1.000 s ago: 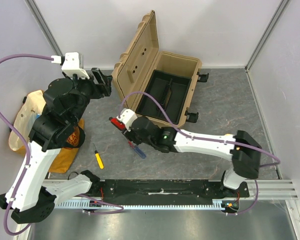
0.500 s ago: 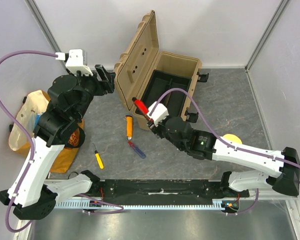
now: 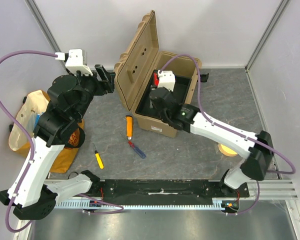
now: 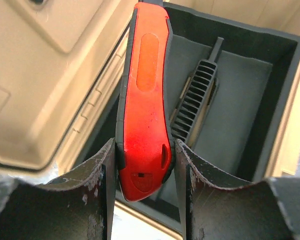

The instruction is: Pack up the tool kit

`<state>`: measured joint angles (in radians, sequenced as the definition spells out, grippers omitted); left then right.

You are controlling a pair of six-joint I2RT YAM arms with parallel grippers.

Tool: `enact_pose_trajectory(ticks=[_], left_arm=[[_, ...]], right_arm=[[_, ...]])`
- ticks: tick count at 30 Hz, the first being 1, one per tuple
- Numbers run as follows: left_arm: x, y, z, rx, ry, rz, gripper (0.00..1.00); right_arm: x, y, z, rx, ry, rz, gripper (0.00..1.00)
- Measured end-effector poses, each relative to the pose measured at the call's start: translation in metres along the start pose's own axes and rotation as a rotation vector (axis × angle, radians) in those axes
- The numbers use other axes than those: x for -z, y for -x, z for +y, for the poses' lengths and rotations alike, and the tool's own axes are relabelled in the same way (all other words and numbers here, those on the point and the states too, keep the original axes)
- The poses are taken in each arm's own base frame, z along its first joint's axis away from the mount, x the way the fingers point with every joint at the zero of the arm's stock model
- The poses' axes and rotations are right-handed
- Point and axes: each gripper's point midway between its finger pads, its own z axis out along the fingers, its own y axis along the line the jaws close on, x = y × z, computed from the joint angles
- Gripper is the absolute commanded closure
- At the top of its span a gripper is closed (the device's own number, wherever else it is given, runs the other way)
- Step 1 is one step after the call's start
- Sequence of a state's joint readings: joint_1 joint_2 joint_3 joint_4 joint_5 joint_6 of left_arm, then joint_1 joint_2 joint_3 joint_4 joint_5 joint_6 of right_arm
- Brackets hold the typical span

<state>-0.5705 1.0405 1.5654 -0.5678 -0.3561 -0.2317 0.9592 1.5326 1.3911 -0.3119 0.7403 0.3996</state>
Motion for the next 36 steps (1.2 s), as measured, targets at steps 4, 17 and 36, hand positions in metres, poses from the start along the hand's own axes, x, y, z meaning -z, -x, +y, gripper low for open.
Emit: enact_pose_trajectory(ticks=[4, 17, 36], left_arm=[[0.0, 0.0, 0.0, 0.0, 0.001, 0.001, 0.24], [0.004, -0.005, 0.003, -0.002, 0.002, 0.006, 0.24], [0.012, -0.022, 0.011, -0.012, 0.019, 0.045, 0.24]], right_arm=[[-0.023, 0.008, 0.009, -0.148, -0.055, 0.034, 0.99], [-0.078, -0.064, 0.02, -0.219, -0.104, 0.261, 0.85], [-0.087, -0.069, 0.025, -0.268, -0.102, 0.31, 0.32]])
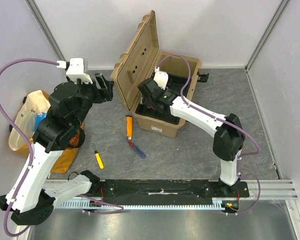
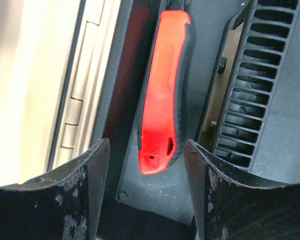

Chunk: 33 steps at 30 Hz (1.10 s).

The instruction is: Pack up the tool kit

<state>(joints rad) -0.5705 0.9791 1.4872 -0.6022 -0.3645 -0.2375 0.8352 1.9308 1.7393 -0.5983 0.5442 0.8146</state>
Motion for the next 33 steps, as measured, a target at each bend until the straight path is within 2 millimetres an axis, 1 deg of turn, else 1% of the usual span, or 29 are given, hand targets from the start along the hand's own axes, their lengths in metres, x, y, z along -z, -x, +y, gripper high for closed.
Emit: enact_pose_trajectory(ticks=[2, 4, 7, 9, 10, 12, 15, 17, 19, 22, 26, 29, 33], left_arm=[[0.001, -0.008, 0.002, -0.003, 0.003, 0.022, 0.24], [0.003, -0.021, 0.004, -0.006, 0.006, 0.058, 0.24], [0.006, -0.05, 0.006, -0.014, -0.004, 0.134, 0.24], [0.009, -0.074, 0.005, -0.021, -0.028, 0.196, 0.24], [0.01, -0.087, 0.004, -0.024, -0.044, 0.233, 0.24], [0.012, -0.112, 0.001, -0.027, -0.075, 0.299, 0.24], [0.015, -0.157, -0.002, -0.028, -0.117, 0.418, 0.25], [0.018, -0.186, -0.002, -0.025, -0.13, 0.496, 0.25], [0.022, -0.215, 0.001, -0.012, -0.126, 0.571, 0.25], [0.028, -0.248, 0.005, 0.03, -0.098, 0.659, 0.28], [0.036, -0.29, 0.009, 0.137, -0.027, 0.777, 0.32], [0.042, -0.321, 0.01, 0.249, 0.073, 0.886, 0.34], [0.052, -0.363, 0.012, 0.417, 0.191, 0.977, 0.36]], right_arm=[[0.006, 0.006, 0.002, -0.007, 0.012, -0.012, 0.32], [0.013, 0.016, 0.002, -0.018, 0.024, -0.03, 0.32], [0.034, 0.039, 0.0, -0.037, 0.048, -0.075, 0.32], [0.052, 0.056, -0.003, -0.05, 0.071, -0.111, 0.32], [0.064, 0.065, -0.006, -0.057, 0.085, -0.133, 0.32], [0.083, 0.079, -0.014, -0.063, 0.102, -0.165, 0.3], [0.11, 0.094, -0.033, -0.063, 0.114, -0.206, 0.29], [0.121, 0.098, -0.049, -0.059, 0.107, -0.224, 0.28], [0.126, 0.098, -0.063, -0.054, 0.09, -0.232, 0.28], [0.13, 0.097, -0.081, -0.043, 0.061, -0.232, 0.28], [0.13, 0.1, -0.091, -0.029, 0.04, -0.236, 0.27], [0.128, 0.102, -0.098, -0.007, 0.023, -0.235, 0.27], [0.127, 0.108, -0.11, 0.013, -0.005, -0.241, 0.26]])
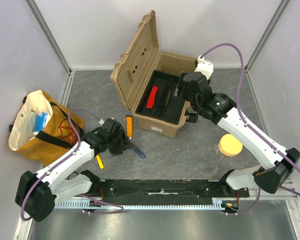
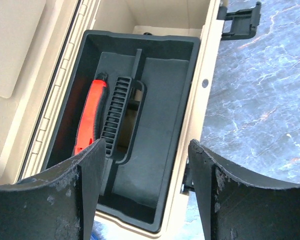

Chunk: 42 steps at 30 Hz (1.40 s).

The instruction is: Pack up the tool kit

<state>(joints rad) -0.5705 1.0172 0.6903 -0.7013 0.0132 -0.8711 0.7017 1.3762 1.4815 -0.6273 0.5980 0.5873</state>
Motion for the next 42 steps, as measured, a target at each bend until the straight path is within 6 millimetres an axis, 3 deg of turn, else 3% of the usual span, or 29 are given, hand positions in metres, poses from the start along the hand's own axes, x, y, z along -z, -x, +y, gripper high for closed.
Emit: enact_pose_trajectory(ticks=[5, 10, 17, 20, 30, 32, 38, 42], left_arm=[[-0.027, -0.023, 0.017, 0.209, 0.029, 0.034, 0.37], [-0.047, -0.016, 0.003, 0.312, 0.007, 0.024, 0.37], [-0.069, -0.018, 0.001, 0.391, 0.073, 0.064, 0.37], [-0.071, -0.015, -0.003, 0.417, 0.091, 0.075, 0.41], [-0.077, -0.005, -0.002, 0.403, 0.218, 0.09, 0.83], [-0.077, -0.005, 0.0, 0.396, 0.224, 0.09, 0.98], [-0.068, -0.005, 0.01, 0.378, 0.254, 0.067, 0.98], [-0.041, 0.01, 0.009, 0.363, 0.213, -0.026, 0.98]], right_arm=[[0.009, 0.01, -0.021, -0.005, -0.012, -0.012, 0.25], [0.017, 0.015, -0.039, -0.017, -0.019, -0.014, 0.25], [0.018, -0.003, -0.055, -0.009, -0.036, 0.024, 0.26], [0.02, -0.009, -0.063, -0.01, -0.047, 0.031, 0.26], [0.032, -0.009, -0.077, -0.035, -0.053, 0.009, 0.26], [0.034, -0.008, -0.078, -0.039, -0.053, 0.005, 0.26], [0.034, -0.008, -0.08, -0.04, -0.06, 0.001, 0.26], [0.033, -0.008, -0.08, -0.039, -0.06, 0.001, 0.26]])
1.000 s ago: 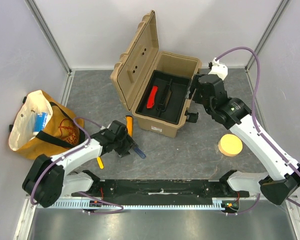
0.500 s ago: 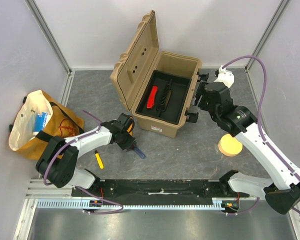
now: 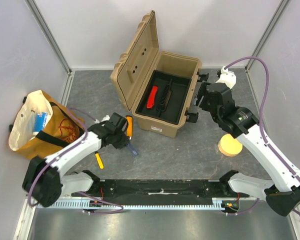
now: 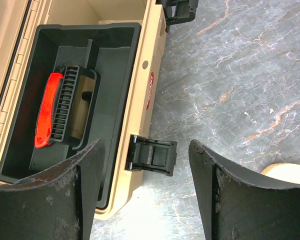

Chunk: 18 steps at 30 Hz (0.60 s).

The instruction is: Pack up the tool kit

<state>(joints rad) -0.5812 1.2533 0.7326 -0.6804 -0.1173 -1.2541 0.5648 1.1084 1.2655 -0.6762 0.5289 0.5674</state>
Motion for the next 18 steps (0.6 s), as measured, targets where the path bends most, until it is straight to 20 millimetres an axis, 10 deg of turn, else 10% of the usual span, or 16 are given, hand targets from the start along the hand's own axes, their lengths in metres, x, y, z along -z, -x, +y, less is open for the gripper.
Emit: enact_pose_trajectory(ticks=[11, 18], left_arm=[[0.152, 0.084, -0.038, -0.183, -0.343, -0.445, 0.98], [0.266, 0.107, -0.095, -0.466, -0.646, -0.655, 0.98]], right_arm=[[-0.015, -0.005, -0.004, 0.028, -0.05, 0.009, 0.26], [-0.021, 0.006, 0.0, 0.029, -0.066, -0.009, 0.26]])
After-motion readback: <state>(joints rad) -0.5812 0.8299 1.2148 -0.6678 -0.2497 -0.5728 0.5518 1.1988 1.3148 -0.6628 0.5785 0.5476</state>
